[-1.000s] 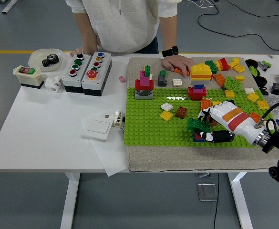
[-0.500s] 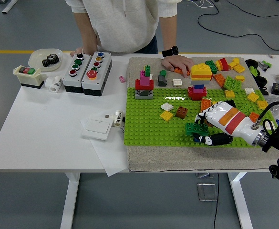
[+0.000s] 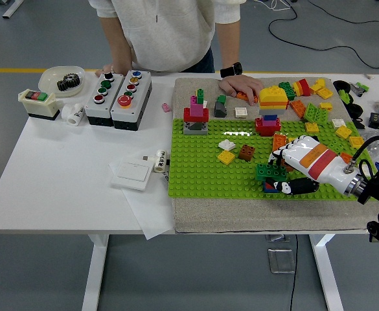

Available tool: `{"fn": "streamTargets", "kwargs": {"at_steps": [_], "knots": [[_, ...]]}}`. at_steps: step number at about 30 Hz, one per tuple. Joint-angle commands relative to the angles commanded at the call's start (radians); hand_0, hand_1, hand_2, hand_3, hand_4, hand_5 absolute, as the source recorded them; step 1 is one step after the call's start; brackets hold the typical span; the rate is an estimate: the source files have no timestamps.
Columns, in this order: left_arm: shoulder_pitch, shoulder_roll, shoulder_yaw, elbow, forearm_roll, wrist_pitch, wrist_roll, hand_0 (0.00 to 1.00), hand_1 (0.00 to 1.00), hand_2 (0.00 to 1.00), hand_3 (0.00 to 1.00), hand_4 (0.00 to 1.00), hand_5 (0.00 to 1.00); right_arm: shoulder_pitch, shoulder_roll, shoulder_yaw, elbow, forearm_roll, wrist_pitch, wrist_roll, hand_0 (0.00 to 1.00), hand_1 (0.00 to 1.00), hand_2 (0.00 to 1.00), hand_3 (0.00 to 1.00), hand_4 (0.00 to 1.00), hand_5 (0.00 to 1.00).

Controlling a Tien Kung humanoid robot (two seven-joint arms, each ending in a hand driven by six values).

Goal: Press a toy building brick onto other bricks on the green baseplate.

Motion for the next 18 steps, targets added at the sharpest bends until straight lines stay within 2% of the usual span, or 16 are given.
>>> {"fn": "streamTargets", "kwargs": {"at_steps": [9,16,18], "knots": [[-0.002,0.001,-0.001,0.0,0.003,-0.002,0.002,0.523,0.616,0.774,0.795,0.839,0.826,-0.004,0.0,0.001,-0.01,0.014,0.0,0.007,0.367,0.367,0.445,0.494,0.621,0.541],[-0.002,0.0,0.0,0.0,0.001,-0.002,0.001,0.522,0.617,0.774,0.795,0.838,0.824,-0.007,-0.002,0.002,-0.016,0.018,-0.022,0.009,0.365,0.369,0.446,0.492,0.617,0.545],[-0.003,0.0,0.0,0.0,0.001,-0.002,0.002,0.522,0.617,0.774,0.795,0.839,0.825,-0.008,-0.001,0.002,-0.017,0.018,-0.026,0.009,0.354,0.36,0.439,0.453,0.594,0.542]]}}
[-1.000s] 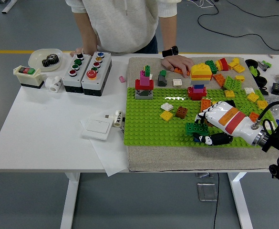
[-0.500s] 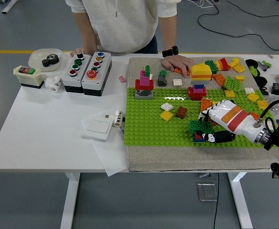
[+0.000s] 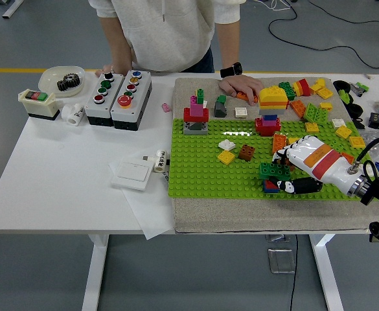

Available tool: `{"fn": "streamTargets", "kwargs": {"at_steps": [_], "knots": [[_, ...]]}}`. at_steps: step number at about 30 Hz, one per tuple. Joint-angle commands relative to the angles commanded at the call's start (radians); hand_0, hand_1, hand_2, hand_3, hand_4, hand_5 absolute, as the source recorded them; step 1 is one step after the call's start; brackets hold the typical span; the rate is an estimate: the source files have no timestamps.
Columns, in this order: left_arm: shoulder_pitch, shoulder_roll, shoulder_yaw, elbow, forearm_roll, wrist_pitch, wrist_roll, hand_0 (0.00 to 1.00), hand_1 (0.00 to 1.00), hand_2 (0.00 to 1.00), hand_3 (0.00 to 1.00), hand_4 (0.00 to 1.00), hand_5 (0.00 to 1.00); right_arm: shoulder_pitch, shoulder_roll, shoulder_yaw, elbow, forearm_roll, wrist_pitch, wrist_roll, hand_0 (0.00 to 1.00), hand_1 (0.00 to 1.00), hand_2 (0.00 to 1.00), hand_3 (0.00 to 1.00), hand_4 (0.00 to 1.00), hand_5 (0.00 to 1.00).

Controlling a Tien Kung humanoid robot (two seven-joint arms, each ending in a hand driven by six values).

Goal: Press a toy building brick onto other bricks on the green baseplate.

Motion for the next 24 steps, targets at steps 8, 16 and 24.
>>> {"fn": "streamTargets", "kwargs": {"at_steps": [8,16,24], "knots": [[-0.001,0.001,-0.001,0.0,0.004,-0.001,0.001,0.519,0.616,0.774,0.795,0.839,0.824,-0.003,0.0,-0.005,0.0,0.002,-0.01,0.005,0.342,0.347,0.427,0.422,0.588,0.545],[-0.002,0.001,-0.002,0.0,0.008,-0.002,0.002,0.519,0.616,0.774,0.795,0.838,0.824,-0.002,0.003,-0.013,0.0,0.007,-0.012,0.007,0.338,0.343,0.424,0.415,0.588,0.545],[-0.003,0.002,-0.002,-0.001,0.01,-0.002,0.002,0.52,0.616,0.774,0.795,0.839,0.824,0.002,0.007,-0.022,-0.007,0.006,-0.018,0.007,0.323,0.327,0.406,0.398,0.581,0.557]]}}
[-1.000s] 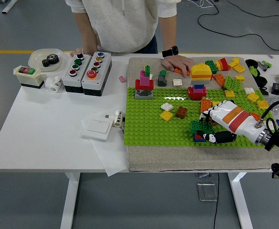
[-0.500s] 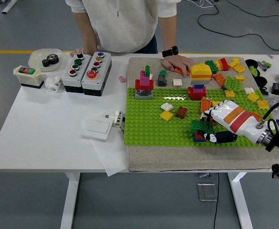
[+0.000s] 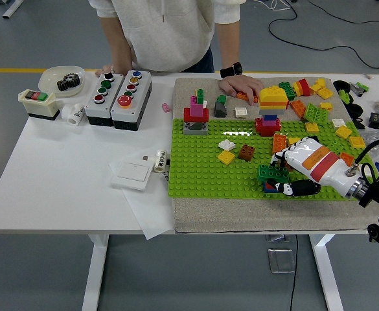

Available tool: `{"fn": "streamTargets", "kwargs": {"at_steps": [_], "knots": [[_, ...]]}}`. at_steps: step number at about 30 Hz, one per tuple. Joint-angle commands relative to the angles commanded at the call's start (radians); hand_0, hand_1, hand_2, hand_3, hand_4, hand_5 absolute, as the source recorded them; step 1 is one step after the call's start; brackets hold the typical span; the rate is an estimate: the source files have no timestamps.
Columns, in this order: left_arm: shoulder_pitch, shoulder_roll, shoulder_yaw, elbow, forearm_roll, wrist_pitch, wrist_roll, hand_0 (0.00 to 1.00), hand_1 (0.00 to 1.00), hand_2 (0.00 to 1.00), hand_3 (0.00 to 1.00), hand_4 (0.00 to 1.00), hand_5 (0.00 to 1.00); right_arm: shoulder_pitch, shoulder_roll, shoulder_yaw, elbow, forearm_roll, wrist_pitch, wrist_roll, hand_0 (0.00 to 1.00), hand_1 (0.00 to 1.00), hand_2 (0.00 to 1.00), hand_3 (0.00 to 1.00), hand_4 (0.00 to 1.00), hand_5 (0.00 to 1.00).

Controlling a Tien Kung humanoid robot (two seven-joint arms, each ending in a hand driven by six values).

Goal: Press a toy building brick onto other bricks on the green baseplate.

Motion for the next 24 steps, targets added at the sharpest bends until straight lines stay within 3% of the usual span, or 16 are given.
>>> {"fn": "streamTargets", "kwargs": {"at_steps": [24], "knots": [[0.006,-0.001,-0.009,-0.001,0.016,0.002,0.006,0.52,0.616,0.774,0.795,0.838,0.826,0.01,0.01,-0.014,-0.035,0.013,-0.015,0.024,0.329,0.326,0.409,0.408,0.577,0.549]]}}
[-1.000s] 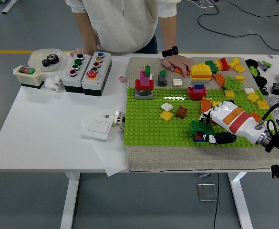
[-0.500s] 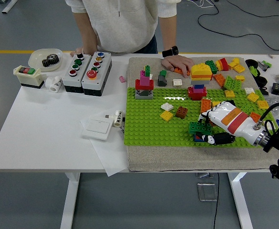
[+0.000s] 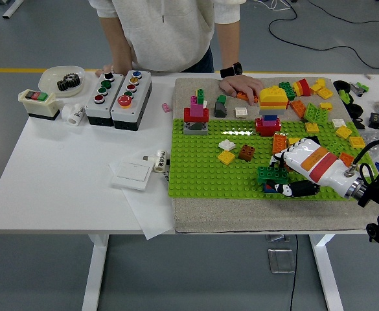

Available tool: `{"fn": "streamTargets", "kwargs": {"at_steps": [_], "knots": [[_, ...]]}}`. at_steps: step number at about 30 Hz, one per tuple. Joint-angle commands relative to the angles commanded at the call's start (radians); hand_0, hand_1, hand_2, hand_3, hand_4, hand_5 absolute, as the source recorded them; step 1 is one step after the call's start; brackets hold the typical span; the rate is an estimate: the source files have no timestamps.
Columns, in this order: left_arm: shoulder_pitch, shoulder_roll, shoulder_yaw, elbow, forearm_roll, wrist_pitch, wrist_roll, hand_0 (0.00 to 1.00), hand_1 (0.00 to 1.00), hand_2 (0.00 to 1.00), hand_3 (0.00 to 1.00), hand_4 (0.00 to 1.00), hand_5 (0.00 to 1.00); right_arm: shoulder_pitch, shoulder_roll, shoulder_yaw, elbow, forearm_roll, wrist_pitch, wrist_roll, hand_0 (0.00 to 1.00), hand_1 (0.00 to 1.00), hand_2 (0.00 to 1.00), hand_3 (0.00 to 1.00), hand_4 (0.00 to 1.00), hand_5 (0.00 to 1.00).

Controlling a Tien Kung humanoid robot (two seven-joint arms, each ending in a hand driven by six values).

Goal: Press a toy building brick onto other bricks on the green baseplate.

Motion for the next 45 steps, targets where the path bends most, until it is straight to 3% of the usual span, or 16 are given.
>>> {"fn": "streamTargets", "kwargs": {"at_steps": [45], "knots": [[-0.006,-0.001,0.004,-0.001,-0.004,-0.002,-0.002,0.522,0.617,0.775,0.795,0.836,0.829,0.002,0.009,-0.012,-0.041,0.036,0.004,0.034,0.327,0.326,0.408,0.411,0.582,0.549]]}}
